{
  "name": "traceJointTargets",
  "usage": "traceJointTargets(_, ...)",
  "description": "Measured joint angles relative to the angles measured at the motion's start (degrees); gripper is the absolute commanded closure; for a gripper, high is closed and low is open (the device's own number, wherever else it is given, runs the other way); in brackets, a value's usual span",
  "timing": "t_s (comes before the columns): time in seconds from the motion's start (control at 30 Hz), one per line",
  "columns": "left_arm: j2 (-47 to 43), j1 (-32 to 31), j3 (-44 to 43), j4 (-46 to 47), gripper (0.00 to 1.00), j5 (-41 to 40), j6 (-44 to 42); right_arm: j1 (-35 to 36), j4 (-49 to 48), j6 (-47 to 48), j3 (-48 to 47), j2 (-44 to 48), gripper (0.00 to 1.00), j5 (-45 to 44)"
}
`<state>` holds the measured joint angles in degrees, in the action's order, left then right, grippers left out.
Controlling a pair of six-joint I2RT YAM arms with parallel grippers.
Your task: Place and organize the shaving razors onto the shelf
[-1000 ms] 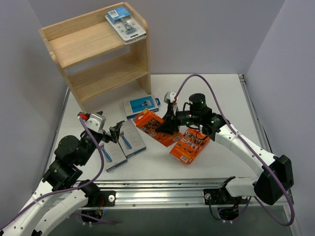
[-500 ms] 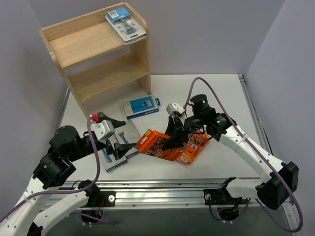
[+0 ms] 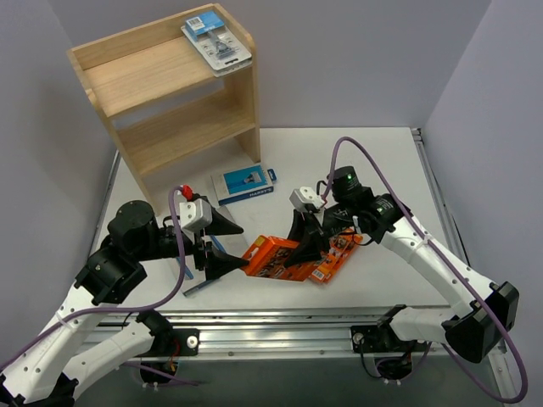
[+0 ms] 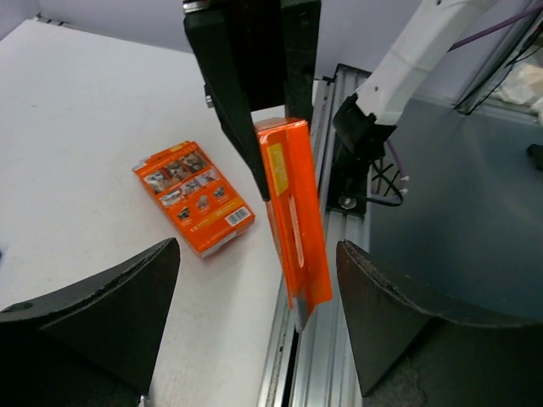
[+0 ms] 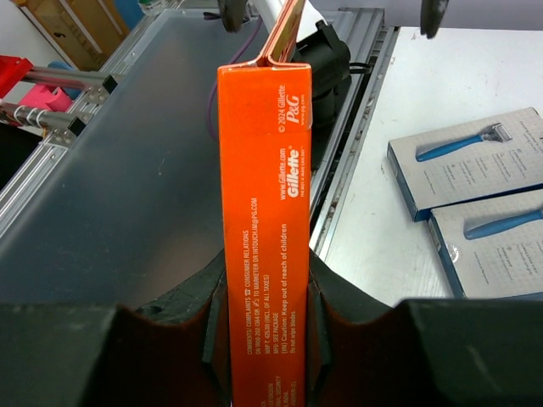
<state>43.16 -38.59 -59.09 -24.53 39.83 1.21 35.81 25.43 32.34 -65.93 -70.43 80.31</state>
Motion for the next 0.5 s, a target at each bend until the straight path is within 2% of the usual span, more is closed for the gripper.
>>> traceJointTargets(0.5, 3.7, -0.1, 1.6, 7.6, 0.18, 7.7, 9.1, 0.2, -12.3, -12.1, 5.1, 4.6, 1.00, -3.8)
